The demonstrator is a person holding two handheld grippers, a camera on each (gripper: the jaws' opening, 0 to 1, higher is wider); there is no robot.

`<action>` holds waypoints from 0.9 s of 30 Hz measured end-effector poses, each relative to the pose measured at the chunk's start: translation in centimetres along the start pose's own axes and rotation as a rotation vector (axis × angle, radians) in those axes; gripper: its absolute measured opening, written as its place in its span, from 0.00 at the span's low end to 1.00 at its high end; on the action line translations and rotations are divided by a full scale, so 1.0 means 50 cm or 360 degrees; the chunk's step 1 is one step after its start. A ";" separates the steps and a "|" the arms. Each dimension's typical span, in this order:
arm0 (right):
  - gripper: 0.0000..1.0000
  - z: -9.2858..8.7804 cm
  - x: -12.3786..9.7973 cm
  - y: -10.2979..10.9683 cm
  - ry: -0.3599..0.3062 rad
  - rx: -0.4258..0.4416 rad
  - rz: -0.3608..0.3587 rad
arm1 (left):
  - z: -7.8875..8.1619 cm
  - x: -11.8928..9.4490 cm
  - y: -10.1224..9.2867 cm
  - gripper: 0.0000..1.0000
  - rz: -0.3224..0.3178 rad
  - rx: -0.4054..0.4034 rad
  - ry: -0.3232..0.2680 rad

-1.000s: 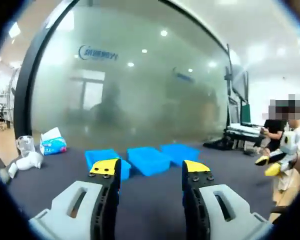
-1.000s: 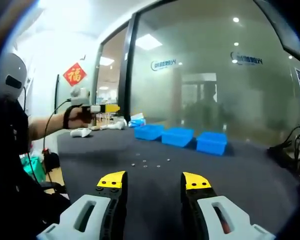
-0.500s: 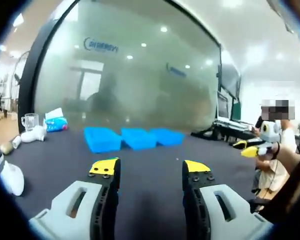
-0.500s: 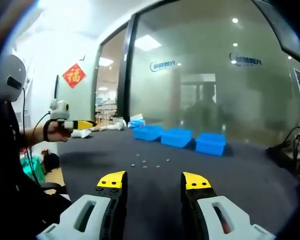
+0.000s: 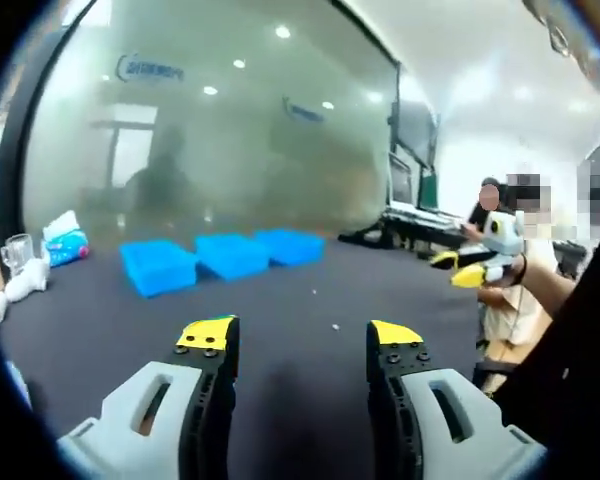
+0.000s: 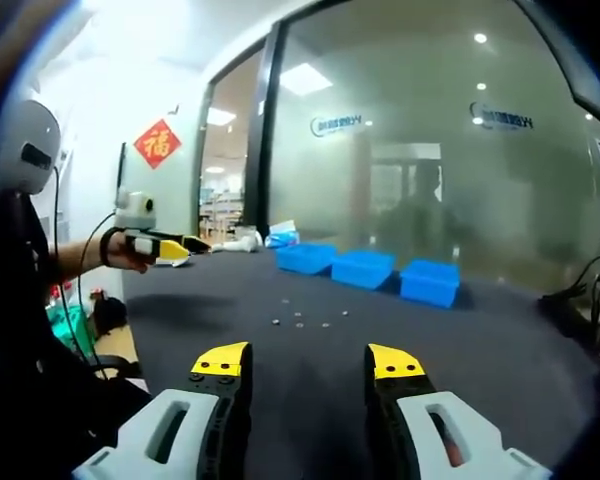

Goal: Sort the screws, nuts, and washers into the corresponding bins

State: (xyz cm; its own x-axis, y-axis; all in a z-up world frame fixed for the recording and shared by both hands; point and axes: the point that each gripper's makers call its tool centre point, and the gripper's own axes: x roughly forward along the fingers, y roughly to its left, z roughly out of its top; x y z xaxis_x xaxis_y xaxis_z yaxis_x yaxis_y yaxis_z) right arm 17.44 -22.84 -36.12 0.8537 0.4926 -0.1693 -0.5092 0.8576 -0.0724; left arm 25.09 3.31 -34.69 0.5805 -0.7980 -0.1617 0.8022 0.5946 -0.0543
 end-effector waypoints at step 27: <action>0.41 -0.022 0.000 -0.002 0.0028 0.0014 0.0014 | -0.035 0.163 -0.047 0.43 -0.0354 0.0166 0.0436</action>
State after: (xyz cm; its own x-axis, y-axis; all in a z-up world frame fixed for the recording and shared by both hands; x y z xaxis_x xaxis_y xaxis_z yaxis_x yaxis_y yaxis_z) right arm 17.38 -23.08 -37.18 0.8471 0.4975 -0.1869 -0.5156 0.8545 -0.0624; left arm 27.70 -4.44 -37.59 0.3425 -0.8424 -0.4159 0.9228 0.3848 -0.0195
